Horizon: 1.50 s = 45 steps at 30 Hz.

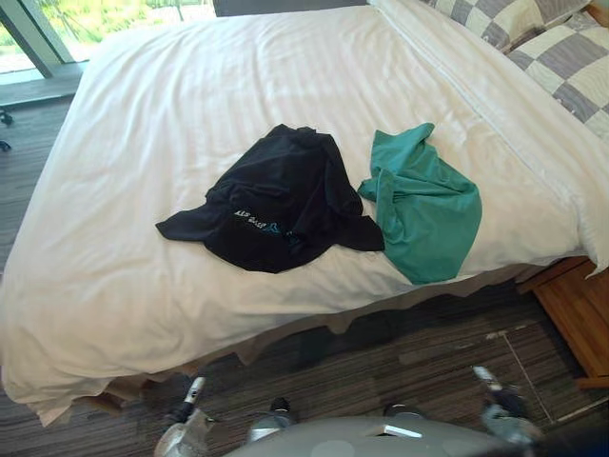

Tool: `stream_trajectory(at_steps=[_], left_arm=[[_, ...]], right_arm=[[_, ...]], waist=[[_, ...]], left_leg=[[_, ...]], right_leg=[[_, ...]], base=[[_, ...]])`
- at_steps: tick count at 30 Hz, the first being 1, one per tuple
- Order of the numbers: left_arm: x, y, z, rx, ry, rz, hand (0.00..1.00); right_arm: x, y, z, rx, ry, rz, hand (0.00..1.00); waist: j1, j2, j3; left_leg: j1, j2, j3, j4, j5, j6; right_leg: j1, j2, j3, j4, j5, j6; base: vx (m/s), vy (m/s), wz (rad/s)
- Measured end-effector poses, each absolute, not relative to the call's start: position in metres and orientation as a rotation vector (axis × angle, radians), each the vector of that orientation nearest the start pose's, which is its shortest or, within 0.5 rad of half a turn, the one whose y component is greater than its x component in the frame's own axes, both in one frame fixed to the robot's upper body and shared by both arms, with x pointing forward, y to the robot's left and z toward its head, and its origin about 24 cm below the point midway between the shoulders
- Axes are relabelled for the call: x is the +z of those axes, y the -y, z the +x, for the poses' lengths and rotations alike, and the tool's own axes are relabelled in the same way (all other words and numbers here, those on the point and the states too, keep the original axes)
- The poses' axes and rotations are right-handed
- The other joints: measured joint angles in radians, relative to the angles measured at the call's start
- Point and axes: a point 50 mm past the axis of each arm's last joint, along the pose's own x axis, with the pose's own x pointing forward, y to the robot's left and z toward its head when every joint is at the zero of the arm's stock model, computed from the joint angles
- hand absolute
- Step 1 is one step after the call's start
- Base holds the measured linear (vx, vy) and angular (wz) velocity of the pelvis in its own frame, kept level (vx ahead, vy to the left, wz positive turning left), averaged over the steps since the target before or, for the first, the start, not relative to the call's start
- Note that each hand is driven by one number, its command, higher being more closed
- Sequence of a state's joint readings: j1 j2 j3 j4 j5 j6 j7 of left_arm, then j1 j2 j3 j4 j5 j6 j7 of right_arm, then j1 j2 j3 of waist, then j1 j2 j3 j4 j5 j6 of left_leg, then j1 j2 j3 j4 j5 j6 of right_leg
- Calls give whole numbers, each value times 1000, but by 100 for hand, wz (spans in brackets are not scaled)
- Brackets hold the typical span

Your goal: Tidy the bed and pick cloth on bed and put in laundry

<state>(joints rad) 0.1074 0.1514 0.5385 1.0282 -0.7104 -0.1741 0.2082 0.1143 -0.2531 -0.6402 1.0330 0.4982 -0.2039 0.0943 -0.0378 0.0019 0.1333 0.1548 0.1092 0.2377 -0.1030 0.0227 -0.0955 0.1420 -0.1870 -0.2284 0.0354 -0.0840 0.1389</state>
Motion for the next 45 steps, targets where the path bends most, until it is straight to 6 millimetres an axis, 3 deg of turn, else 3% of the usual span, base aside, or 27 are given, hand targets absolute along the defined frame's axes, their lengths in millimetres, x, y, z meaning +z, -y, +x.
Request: stream_trajectory(at_steps=[2,3,5,7,9,11,12,14,15,18,19,20,24,30,36,41,45], left_arm=[[-114,-322,76,1254,-524,-514,0],[-105,-330,82,1254,-466,-482,0],[-62,-358,108,1229,-211,-379,0],[-30,-372,126,1197,-63,-303,0],[0,-383,139,1166,69,-246,0],[40,-396,155,1111,224,-163,0],[49,-400,159,1094,249,-138,0],[86,-413,179,1031,340,-83,0],[95,-415,184,1011,356,-69,0],[135,-413,223,813,357,58,0],[139,-409,232,770,348,69,0],[141,-397,253,678,305,114,0],[129,-362,292,483,155,261,0],[133,-319,338,321,65,451,0],[175,-295,371,289,110,611,0],[227,-283,386,399,206,669,0],[231,-282,390,445,117,689,0]], right_arm=[[-89,367,67,-1014,-453,355,0],[-82,375,68,-1026,-417,335,0],[-49,401,75,-1053,-245,248,0],[-18,419,89,-1025,-116,158,0],[13,430,101,-983,-6,60,0],[49,435,129,-889,111,-60,0],[57,434,138,-853,129,-91,0],[85,422,179,-681,184,-211,0],[91,417,189,-636,198,-237,0],[104,375,242,-379,216,-335,0],[104,367,250,-340,209,-342,0],[102,349,268,-255,185,-379,0],[98,310,301,-76,108,-545,0],[113,280,331,31,136,-647,0],[166,264,355,32,308,-602,0],[221,244,362,51,511,-532,0],[250,222,351,118,650,-548,0]], waist=[[-4,13,-8],[-5,14,-10],[-9,17,-42],[-11,21,-46],[-11,16,-62],[-14,14,-76],[-16,13,-78],[-25,4,-81],[-25,3,-81],[-24,3,-81],[-25,4,-81],[-22,13,-75],[-23,30,-51],[-28,29,27],[-57,27,148],[-68,26,288],[-91,24,322]], left_leg=[[0,9,0,0,-5,-3],[-3,12,1,0,-6,-4],[-34,18,-3,0,-5,-5],[-34,18,-1,3,-5,-5],[-34,17,-1,5,-5,-5],[-31,17,1,6,-3,-6],[-33,17,2,6,-1,-9],[-30,19,7,6,1,-8],[-29,19,8,6,1,-8],[-17,23,27,6,1,-8],[-16,24,28,6,1,-8],[-17,25,27,6,1,-8],[-21,31,30,6,7,-8],[-50,38,58,6,21,-5],[-135,40,92,18,50,6],[-261,56,140,89,53,10],[-341,66,202,89,59,10]], right_leg=[[1,7,-7,-2,-3,-4],[2,10,-8,-2,-4,-7],[-17,15,-21,-4,-3,-9],[-19,15,-19,-1,-3,-10],[-20,14,-18,0,-3,-9],[-23,15,-18,0,-4,-9],[-26,15,-17,1,-4,-9],[-28,17,-4,1,-4,-9],[-28,18,-3,2,-4,-9],[-30,23,15,4,-3,-10],[-31,23,19,5,-3,-10],[-35,23,22,11,-3,-10],[-57,29,38,32,-2,-11],[-113,39,76,44,19,-23],[-215,44,115,43,67,-30],[-351,53,170,56,118,-41],[-486,67,223,93,134,-40]], base=[[-48,-15,7],[-66,-25,5],[-26,-36,10],[40,-11,2],[65,-4,-1],[73,-11,-2],[48,-9,-4],[24,-6,-8],[6,-7,-12],[-13,-4,-16],[-33,-3,-7],[-35,-1,-4],[-41,-6,-9],[-49,1,-17],[-84,10,-18],[-120,3,-26],[-64,-12,-40]])
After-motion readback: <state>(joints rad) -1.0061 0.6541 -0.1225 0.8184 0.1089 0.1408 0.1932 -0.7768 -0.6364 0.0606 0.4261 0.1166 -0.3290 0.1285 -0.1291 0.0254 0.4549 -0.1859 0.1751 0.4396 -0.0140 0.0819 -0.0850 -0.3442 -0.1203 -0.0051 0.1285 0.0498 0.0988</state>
